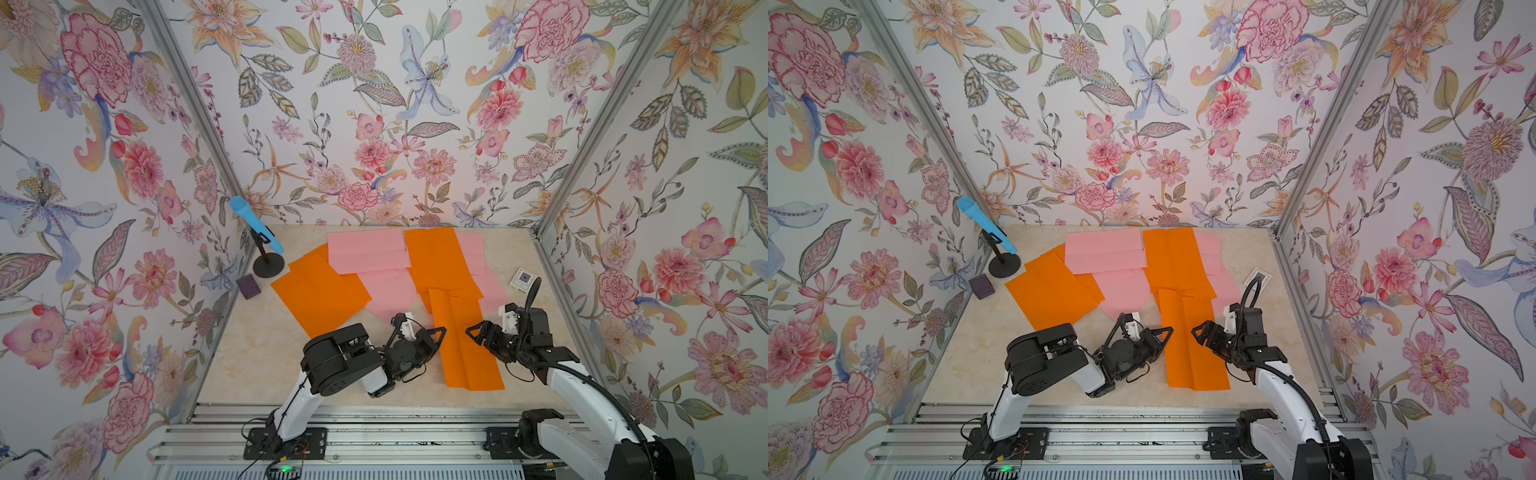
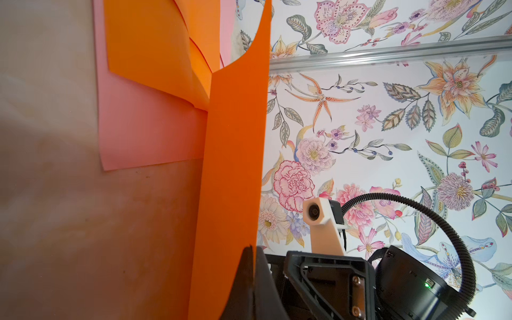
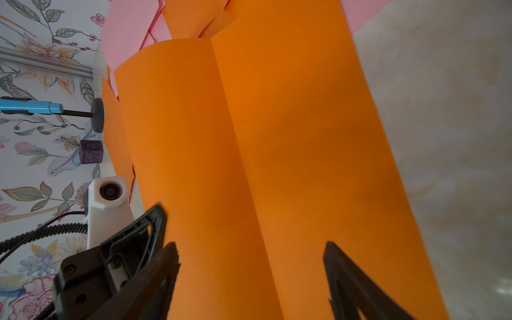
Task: Sort the scattered colored papers by color
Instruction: Place the colored paper at the center of the board.
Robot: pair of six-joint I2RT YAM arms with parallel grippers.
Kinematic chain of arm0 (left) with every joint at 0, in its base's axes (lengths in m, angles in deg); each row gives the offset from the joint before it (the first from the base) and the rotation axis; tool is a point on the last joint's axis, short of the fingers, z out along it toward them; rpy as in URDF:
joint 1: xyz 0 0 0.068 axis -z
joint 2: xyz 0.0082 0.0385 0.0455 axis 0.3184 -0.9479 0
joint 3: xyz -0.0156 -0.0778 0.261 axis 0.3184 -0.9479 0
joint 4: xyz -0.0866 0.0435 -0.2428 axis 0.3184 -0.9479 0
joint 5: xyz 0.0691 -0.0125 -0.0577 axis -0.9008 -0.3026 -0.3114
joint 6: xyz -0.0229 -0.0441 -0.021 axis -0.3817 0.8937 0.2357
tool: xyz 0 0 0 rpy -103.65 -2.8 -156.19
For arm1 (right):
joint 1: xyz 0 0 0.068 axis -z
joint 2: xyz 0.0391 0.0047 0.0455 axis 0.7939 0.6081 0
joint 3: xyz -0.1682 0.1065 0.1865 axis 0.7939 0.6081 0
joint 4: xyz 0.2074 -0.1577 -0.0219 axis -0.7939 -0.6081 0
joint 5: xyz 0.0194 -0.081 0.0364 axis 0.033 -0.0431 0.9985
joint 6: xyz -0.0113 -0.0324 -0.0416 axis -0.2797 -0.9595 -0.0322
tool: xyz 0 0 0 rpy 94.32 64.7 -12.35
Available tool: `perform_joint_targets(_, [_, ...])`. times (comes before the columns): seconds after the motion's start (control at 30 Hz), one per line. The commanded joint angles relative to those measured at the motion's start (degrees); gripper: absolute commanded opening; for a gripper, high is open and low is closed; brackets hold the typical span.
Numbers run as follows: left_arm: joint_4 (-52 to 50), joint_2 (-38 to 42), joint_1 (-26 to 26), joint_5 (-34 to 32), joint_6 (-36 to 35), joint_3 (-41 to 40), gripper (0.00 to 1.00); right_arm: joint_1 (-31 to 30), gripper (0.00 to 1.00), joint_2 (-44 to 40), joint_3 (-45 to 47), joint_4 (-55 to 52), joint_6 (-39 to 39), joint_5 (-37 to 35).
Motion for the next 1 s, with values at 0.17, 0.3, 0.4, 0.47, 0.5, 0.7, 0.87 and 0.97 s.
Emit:
perform_joint_targets(0.17, [0.5, -1.7, -0.4, 3.0, 1.9, -0.9, 0.20, -2.3, 0.83, 2.8, 5.7, 7.8, 3.4, -5.7])
perform_joint_targets(0.3, [1.4, -1.6, -0.7, 4.2, 2.5, -1.9, 0.33, -2.3, 0.83, 3.7, 6.5, 8.7, 3.7, -7.5])
perform_joint_targets(0.4, [2.2, -0.4, -1.5, 5.1, 3.5, -3.7, 0.44, -2.2, 0.83, 5.4, 6.7, 8.4, 3.6, -8.4])
perform_joint_targets(0.47, [1.4, 2.0, -2.6, 5.7, 2.6, -5.4, 0.47, -2.1, 0.83, 5.9, 6.9, 8.2, 3.9, -9.0])
perform_joint_targets(0.5, [-0.4, 4.0, -3.3, 6.2, 1.5, -6.6, 0.49, -2.1, 0.83, 6.0, 6.9, 7.8, 4.0, -9.4])
perform_joint_targets(0.7, [-30.9, 22.1, -6.3, 4.4, -15.0, -7.9, 0.64, -2.2, 0.82, 3.3, 6.2, 3.7, 4.7, -14.2])
perform_joint_targets(0.87, [-60.7, 34.3, -6.3, -6.3, -30.3, 0.2, 0.89, -2.6, 0.82, 2.4, 5.3, 2.6, 5.2, -14.8])
perform_joint_targets(0.97, [-69.9, 38.6, -6.6, -13.2, -35.9, 3.5, 1.00, -3.6, 0.83, 1.2, 4.3, 2.7, 5.6, -14.4])
